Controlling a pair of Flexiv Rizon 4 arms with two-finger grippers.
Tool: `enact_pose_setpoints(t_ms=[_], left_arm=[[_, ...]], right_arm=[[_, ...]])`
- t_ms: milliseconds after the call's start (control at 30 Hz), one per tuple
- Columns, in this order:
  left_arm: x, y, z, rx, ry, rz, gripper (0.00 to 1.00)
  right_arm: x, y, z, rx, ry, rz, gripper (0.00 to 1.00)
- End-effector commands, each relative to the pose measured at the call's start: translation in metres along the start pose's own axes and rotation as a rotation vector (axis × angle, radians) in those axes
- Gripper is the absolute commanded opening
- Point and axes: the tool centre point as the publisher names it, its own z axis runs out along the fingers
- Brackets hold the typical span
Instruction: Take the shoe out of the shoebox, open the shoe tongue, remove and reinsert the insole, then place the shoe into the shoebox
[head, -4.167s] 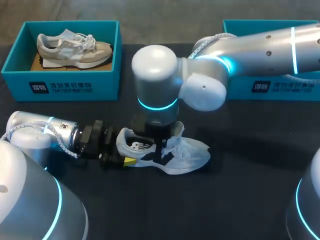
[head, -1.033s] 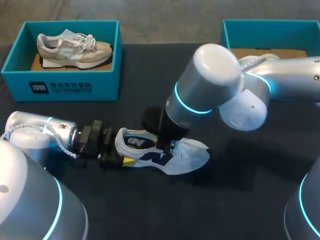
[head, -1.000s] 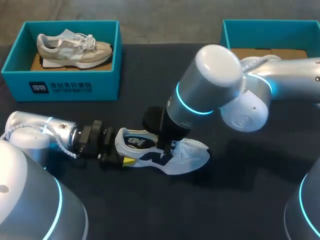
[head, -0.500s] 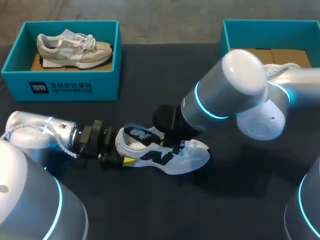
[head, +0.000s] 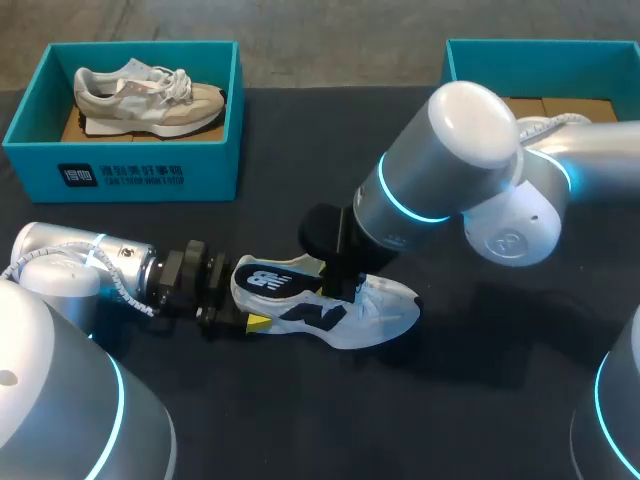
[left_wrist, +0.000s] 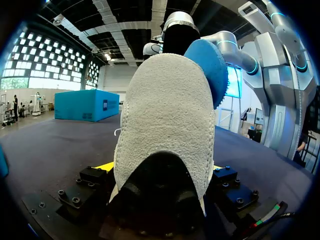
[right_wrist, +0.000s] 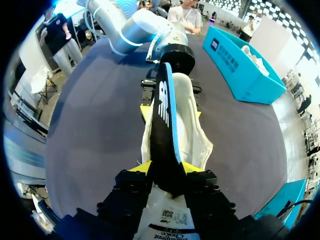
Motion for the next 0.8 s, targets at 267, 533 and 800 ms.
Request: enact_pose_setpoints(t_ms=[267,533,800], left_arm=[[-0.002,0.003,0.001,0.000,-0.003,0.000,0.00],[-0.002,0.003,0.001,0.000,-0.003,0.000,0.00],[-0.002,0.003,0.001,0.000,-0.003,0.000,0.00]], right_arm=[[0.002,0.019,-0.017,0.045,-0.030,-0.038,0.29],[0.004,0.038,-0.033,0.050,-0.039,-0.092,0.27],[-0.004,0.058,-0.030,0.059,-0.005,-0.141,0.33]])
